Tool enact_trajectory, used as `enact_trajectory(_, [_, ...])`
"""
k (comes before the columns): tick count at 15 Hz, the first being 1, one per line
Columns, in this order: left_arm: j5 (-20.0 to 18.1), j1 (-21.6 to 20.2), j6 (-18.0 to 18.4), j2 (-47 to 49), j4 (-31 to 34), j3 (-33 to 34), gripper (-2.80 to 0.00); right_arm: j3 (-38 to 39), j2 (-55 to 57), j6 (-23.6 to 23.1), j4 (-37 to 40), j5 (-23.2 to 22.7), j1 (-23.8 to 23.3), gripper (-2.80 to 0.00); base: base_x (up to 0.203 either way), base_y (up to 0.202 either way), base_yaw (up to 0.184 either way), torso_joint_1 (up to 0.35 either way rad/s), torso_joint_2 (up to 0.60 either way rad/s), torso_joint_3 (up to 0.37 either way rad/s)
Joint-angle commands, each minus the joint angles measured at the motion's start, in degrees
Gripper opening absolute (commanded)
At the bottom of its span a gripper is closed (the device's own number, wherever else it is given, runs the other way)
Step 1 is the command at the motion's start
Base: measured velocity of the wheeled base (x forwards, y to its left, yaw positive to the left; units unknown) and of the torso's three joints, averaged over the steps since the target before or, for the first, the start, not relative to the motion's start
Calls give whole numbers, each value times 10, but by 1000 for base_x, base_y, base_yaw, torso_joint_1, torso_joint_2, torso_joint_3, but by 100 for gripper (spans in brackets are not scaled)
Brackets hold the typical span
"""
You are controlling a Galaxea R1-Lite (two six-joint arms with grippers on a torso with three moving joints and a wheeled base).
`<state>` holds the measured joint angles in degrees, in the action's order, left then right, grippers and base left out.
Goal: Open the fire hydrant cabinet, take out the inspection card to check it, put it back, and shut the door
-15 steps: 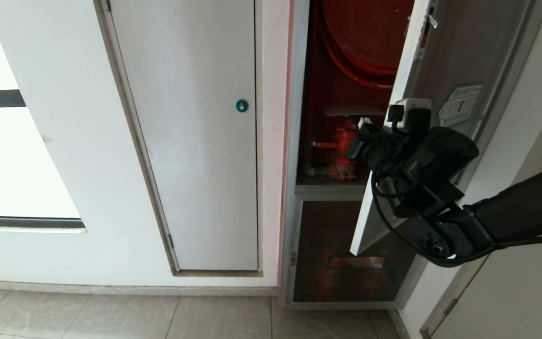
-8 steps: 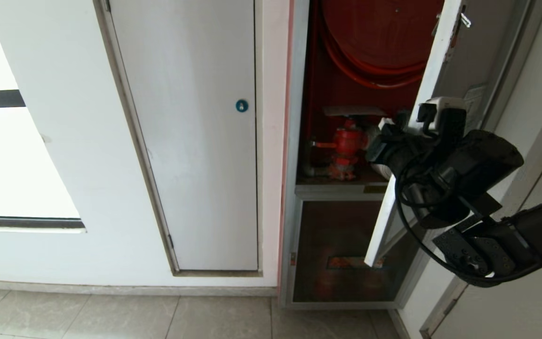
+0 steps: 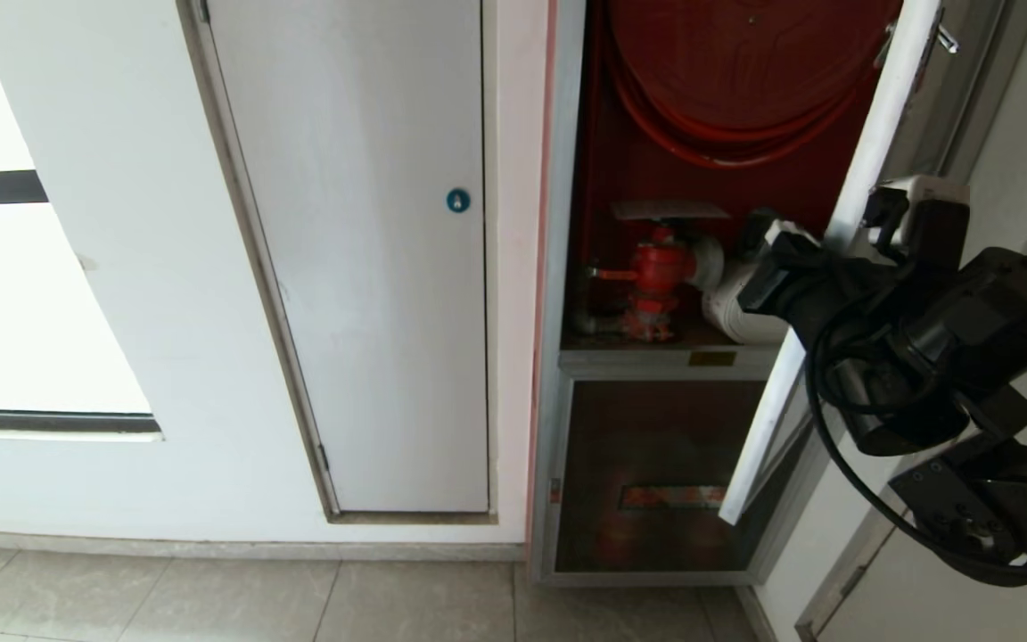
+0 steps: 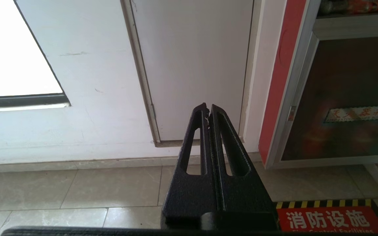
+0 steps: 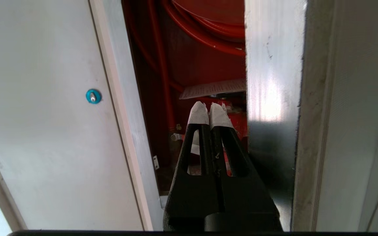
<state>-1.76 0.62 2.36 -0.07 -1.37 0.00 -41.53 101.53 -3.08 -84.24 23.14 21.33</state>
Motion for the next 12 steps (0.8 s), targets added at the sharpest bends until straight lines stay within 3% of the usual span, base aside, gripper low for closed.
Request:
enact_trajectory(1, [0, 0, 0, 1, 0, 8, -280, 16, -32, 2, -5, 7, 0, -280, 0, 0, 0, 0, 0, 0])
enact_trajectory(12, [0, 0, 0, 1, 0, 8, -280, 69, -112, 1, 17, 38, -1, -280, 0, 0, 0, 0, 0, 0])
